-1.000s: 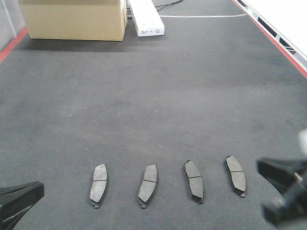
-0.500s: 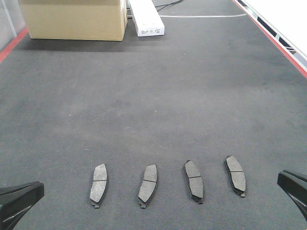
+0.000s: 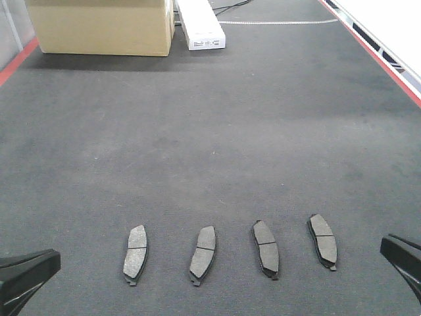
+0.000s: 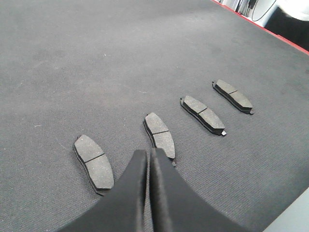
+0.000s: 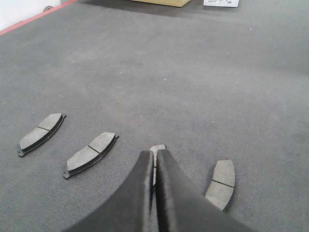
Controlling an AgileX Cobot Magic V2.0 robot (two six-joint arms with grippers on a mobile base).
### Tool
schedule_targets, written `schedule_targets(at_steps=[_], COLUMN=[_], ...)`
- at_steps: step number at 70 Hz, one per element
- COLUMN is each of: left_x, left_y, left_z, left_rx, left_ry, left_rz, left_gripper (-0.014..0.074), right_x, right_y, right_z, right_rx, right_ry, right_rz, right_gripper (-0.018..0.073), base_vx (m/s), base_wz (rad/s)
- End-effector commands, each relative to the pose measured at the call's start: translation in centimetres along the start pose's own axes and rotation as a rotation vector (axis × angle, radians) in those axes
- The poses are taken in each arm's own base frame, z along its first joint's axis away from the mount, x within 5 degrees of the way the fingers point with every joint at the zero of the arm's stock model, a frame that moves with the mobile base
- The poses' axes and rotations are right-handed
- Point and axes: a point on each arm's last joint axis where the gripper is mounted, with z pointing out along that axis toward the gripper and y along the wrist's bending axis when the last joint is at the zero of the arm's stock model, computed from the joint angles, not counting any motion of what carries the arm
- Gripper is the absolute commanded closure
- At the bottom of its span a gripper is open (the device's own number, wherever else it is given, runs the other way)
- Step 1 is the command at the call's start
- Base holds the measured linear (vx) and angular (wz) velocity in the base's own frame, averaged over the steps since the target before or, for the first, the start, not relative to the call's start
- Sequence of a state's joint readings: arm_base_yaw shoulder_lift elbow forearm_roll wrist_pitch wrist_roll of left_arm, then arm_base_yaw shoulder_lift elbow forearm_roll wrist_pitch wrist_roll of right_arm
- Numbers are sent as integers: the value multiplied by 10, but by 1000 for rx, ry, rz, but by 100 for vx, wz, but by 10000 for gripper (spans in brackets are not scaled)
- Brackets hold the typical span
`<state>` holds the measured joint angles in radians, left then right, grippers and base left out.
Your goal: Move and align brake pads A on conveyor
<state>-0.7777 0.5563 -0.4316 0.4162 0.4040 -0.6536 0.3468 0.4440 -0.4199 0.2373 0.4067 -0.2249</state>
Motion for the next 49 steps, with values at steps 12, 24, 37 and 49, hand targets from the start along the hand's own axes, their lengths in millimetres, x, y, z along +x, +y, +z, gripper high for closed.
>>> schedule_targets(at_steps=[12,24,37,49], left_x=[-9,-15,-17,-6], left_y=[-13,-20,-16,7], left_z=[-4,-6,-8,-29], left_rx=[131,204,171,5], left_ry=[-55,-135,-176,-286], left_rz=[70,160,182,126], left_gripper=[603,603,603,603], right_x=[-15,-15,-15,-16], right_y=[-1,-1,-1,-1], right_z=[-3,-3,-3,-3], right_rx=[18,18,18,18], right_ry=[-98,-98,-98,-99], right_rz=[-14,-14,-14,-14], right_gripper=[563,563,563,563], base_vx=[0,0,0,0], base_wz=[0,0,0,0])
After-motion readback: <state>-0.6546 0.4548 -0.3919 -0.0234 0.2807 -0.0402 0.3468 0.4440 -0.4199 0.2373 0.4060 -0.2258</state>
